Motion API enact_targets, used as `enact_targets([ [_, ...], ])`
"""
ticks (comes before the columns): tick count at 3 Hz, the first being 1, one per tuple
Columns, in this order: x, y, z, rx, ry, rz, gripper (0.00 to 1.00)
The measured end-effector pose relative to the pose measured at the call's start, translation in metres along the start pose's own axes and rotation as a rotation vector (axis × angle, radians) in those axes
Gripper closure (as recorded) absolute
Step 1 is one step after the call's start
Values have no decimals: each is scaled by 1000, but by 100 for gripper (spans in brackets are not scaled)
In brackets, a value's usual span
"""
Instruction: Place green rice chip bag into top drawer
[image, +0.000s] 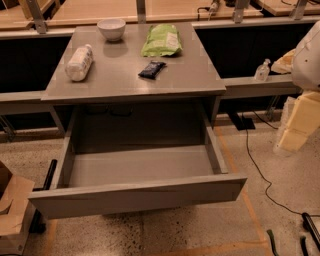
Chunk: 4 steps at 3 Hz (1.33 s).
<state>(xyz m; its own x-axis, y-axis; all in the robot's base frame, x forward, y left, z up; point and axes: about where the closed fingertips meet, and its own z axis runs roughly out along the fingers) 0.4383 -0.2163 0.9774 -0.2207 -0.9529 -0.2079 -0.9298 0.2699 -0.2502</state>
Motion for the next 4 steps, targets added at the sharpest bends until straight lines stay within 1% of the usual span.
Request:
enact_targets([
  [1, 0, 0, 0, 0, 0, 0, 0],
  [2, -13, -21, 7, 26, -66, -8, 0],
  [3, -42, -65, 17, 80, -205, -26, 0],
  [4, -77, -104, 7, 158, -318, -32, 0],
])
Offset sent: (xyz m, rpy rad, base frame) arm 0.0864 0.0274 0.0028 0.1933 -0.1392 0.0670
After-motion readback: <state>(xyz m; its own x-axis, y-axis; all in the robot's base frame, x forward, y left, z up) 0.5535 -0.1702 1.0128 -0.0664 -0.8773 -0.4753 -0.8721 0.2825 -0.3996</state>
